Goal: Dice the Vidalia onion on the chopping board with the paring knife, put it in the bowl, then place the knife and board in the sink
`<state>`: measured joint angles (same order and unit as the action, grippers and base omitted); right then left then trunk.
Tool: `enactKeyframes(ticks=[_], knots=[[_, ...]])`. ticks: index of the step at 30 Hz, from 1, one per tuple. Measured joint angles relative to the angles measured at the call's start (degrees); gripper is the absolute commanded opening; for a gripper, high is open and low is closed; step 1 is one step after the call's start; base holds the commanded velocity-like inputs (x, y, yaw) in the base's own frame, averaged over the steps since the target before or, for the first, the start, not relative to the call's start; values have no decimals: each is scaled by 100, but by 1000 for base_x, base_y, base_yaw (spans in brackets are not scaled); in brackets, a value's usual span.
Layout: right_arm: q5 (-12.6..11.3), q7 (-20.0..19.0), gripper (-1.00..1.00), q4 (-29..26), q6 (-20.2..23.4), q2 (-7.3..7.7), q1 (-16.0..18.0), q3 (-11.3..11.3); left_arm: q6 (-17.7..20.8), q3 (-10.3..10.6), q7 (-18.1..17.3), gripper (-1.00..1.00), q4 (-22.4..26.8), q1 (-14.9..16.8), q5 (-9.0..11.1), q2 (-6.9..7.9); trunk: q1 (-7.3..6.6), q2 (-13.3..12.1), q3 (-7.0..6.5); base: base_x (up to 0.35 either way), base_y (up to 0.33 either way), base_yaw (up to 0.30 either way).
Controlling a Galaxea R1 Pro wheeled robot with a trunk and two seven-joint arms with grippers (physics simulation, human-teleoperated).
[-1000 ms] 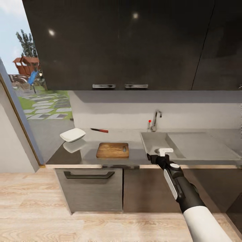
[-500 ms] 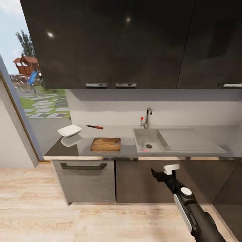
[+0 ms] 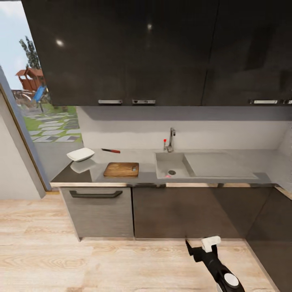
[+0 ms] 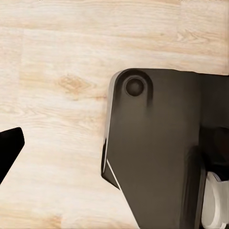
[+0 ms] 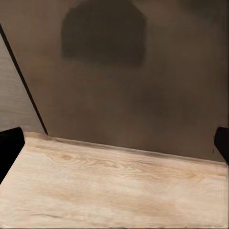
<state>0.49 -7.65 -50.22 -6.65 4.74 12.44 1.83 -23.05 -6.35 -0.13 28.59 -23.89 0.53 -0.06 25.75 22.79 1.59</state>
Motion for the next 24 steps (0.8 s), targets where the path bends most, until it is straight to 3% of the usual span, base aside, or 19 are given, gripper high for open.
enactKeyframes(ticks=[4,12,24], knots=[[0,17,100,799,-232,-2,-8,-15,3,4,1,100,24,0,-10,-1,0,0,0,-10,-12,0],[-14,83,100,1952,-278,-4,-10,-36,8,4,5,100,23,9,-8,-1,-2,0,17,66,-46,0],[-27,87,100,2358,-278,-6,-11,-45,0,9,4,100,-10,9,-4,-9,-2,0,125,233,-182,0]])
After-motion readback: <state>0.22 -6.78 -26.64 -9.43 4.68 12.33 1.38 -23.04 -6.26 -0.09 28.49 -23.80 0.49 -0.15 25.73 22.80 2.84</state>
